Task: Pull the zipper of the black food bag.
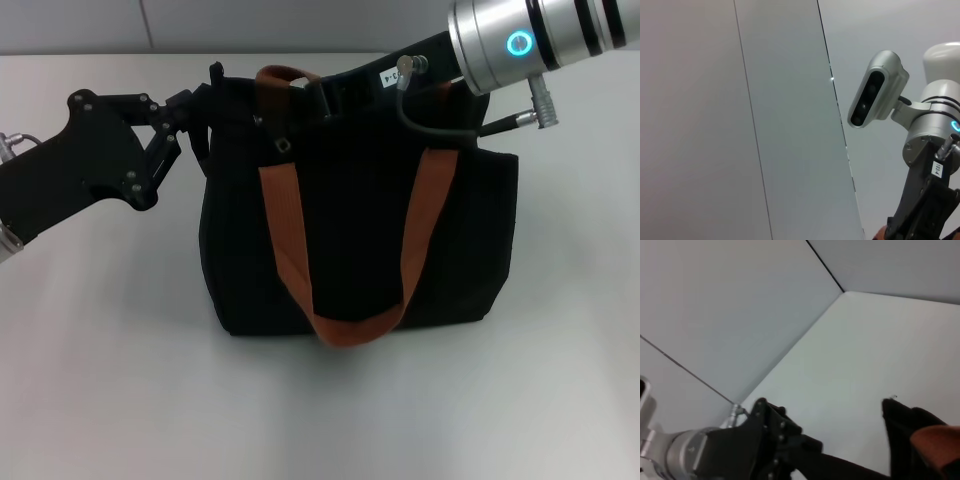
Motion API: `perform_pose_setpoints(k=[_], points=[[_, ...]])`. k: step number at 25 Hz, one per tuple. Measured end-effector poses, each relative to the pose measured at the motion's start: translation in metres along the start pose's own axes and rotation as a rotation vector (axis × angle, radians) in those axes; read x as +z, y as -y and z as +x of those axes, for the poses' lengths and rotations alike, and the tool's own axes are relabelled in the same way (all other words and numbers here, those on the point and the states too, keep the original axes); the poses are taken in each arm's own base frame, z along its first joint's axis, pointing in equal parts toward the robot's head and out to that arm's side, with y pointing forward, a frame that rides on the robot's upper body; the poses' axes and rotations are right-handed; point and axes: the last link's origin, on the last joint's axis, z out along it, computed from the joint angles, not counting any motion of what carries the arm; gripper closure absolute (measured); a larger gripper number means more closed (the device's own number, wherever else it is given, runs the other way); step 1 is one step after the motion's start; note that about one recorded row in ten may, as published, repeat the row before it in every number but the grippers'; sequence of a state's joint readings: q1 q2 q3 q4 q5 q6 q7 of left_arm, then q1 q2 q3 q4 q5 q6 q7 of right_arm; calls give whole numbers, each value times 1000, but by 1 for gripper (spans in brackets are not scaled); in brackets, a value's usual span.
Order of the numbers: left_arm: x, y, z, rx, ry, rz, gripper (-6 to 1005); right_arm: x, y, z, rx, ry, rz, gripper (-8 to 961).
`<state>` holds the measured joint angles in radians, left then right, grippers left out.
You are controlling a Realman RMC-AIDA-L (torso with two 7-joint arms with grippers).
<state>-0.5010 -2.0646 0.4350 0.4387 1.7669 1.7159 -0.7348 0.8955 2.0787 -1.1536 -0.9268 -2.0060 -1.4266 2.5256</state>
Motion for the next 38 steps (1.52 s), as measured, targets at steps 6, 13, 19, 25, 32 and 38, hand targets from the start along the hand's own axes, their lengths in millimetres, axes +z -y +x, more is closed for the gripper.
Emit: perform_pose_setpoints(k=[6,13,19,25,32,38], points=[[-3,1,0,-3,-1,15,959,-10,7,8,20,-27,67,955],[-8,1,-1,-5,4,31,956,-27,16,20,50,-34,147,955],[-10,1,-2,-7,5,36,952,-44,20,26,71,-13,204,955],[-10,2,-2,-7,7,39,949,-67,25,33,100,16,258,954],[-10,3,-2,-4,8,40,945,-89,32,41,141,53,297,956],[-9,4,-1,-2,9,41,942,-95,34,45,151,64,293,957]])
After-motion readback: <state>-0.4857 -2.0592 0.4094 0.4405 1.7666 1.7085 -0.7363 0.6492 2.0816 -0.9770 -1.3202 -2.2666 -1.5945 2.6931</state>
